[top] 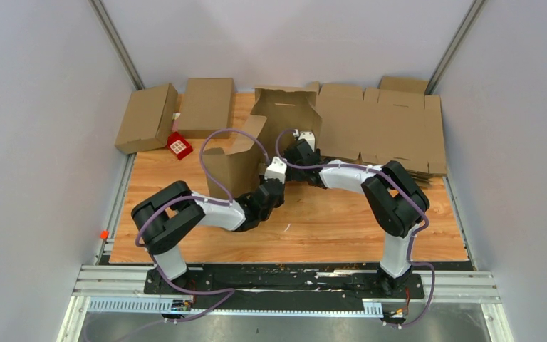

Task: Fold the paper box

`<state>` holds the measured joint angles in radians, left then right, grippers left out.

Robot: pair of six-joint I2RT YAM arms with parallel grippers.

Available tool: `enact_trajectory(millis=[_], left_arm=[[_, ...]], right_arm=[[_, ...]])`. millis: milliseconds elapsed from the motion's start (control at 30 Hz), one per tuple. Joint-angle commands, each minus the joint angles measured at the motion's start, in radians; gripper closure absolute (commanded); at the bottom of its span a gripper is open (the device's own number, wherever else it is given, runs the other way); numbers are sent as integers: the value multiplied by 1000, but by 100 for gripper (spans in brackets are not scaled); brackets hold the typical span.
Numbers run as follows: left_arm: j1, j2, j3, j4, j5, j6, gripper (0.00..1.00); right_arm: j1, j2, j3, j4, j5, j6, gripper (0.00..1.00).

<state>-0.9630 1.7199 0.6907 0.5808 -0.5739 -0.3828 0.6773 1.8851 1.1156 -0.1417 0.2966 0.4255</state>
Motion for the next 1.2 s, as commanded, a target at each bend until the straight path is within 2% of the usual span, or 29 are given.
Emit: enact_trajectory(millis=[0, 167, 300, 433, 600, 667, 800, 933, 1067, 1167], left_arm=[[-70, -32, 68, -110, -146, 163, 100], [-107, -64, 159, -280, -247, 263, 100], [-109, -87, 209, -383, -259, 312, 100], [-80, -71, 284, -541, -268, 280, 100], [-52, -70, 294, -597, -318, 296, 100], [-24, -65, 351, -727, -267, 308, 100], [43, -59, 401, -839, -132, 276, 100], [64, -32, 427, -892, -130, 250, 100], [64, -91, 376, -835, -125, 244, 100], [64, -148, 371, -855, -133, 256, 100]], right_arm=[[6, 34, -8, -83, -82, 10, 28], [6, 33, -10, -83, -83, 9, 28], [6, 33, -9, -83, -83, 7, 28], [6, 31, -10, -83, -84, 7, 28], [6, 29, -10, -87, -81, 5, 28], [7, 27, -8, -88, -82, 3, 28], [6, 24, -11, -87, -80, 1, 28], [6, 23, -8, -90, -82, -1, 28], [6, 20, -6, -91, -83, -3, 28], [6, 19, -5, -93, -83, -3, 28]])
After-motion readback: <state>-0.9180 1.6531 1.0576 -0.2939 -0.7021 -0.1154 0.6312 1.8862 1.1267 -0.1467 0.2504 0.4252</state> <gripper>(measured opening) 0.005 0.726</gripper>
